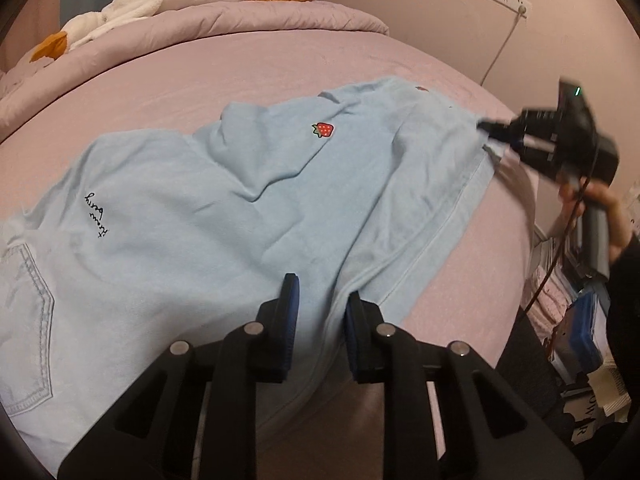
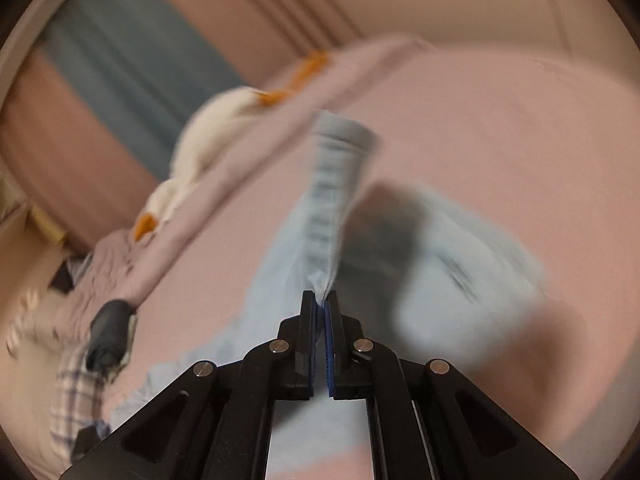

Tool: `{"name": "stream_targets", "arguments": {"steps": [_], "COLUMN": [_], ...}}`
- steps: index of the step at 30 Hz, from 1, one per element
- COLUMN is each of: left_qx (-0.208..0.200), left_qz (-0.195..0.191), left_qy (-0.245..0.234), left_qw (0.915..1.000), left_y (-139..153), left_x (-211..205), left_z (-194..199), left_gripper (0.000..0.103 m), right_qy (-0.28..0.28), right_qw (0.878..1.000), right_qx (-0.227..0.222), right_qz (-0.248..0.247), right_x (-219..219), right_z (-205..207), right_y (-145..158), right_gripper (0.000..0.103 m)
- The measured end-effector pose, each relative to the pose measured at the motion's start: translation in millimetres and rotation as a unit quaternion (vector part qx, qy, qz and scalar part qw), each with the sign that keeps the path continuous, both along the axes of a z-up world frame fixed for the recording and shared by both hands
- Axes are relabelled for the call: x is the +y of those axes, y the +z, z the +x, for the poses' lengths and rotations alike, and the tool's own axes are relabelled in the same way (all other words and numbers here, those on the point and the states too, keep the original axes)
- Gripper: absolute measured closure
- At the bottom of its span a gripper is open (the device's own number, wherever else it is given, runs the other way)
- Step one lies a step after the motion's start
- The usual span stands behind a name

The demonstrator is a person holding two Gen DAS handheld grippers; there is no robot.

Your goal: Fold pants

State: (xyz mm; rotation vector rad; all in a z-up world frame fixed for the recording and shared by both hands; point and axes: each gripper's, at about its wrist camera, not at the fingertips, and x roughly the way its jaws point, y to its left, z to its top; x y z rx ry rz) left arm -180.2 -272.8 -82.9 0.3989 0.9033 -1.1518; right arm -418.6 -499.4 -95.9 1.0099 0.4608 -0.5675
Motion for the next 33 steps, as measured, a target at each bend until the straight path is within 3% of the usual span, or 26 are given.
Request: {"name": "stream_targets", "arguments": {"steps": [2, 4, 6, 9, 12, 15, 16, 17, 18, 24, 26, 30, 33], "left_qx": [-0.007, -0.011, -0.014, -0.023, -0.034, -0.043, -0.045, -0.049, -0.049, -0.068, -0.072, -0.061, -0.055], "left_qz": [0.006, 0.01, 0.013, 0.02, 0.028, 0.039, 0.041, 0.043, 0.044, 0.058, 0.065, 0.067, 0.067], "left_qy": [0.001, 0.002, 0.004, 0.004, 0.007, 0.009, 0.009, 0.007, 0.005, -0.005, -0.005, -0.002, -0.003], "left_qw": [1.0, 0.9999, 0.9998, 0.9995, 0.999, 0.9983, 0.9981, 0.9979, 0.9978, 0.996, 0.9953, 0.9959, 0.9963], "left_y": [0, 0, 0, -1, 0, 2, 3, 4, 5, 4, 2, 3, 9], "left_x": [-2, -2, -3, -3, -4, -6, -7, -8, -9, -16, -18, -18, -12], "left_z": [-1, -2, -2, -5, -8, -10, -10, -12, -13, -22, -23, -17, -18], "left_gripper": [0.081, 0.081, 0.081, 0.081, 0.081, 0.084, 0.084, 0.09, 0.093, 0.092, 0.093, 0.089, 0.086], "right_qy": [-0.026, -0.046, -0.061, -0.07, -0.089, -0.083, -0.079, -0.071, -0.063, -0.069, -0.076, -0.078, -0.078], "right_qw": [0.998, 0.993, 0.989, 0.99, 0.991, 0.991, 0.992, 0.993, 0.995, 0.996, 0.997, 0.997, 0.996], "right_qx": [-0.011, -0.062, -0.1, -0.093, -0.064, -0.073, -0.068, -0.058, -0.049, -0.047, -0.021, 0.016, -0.012], "right_qz": [0.059, 0.091, 0.095, 0.077, 0.071, 0.081, 0.077, 0.07, 0.06, -0.014, -0.023, 0.018, 0.042], "right_x": [-8, -9, -12, -18, -33, -52, -55, -55, -57, -40, -36, -46, -54], "right_z": [-11, -30, -35, -26, -18, -3, 0, 0, 3, -22, -24, -21, -29], "right_y": [-28, -36, -35, -25, -21, -22, -20, -18, -14, 12, 9, -24, -33], "right_gripper": [0.094, 0.089, 0.063, 0.056, 0.056, 0.058, 0.063, 0.083, 0.097, 0.098, 0.099, 0.098, 0.098]}}
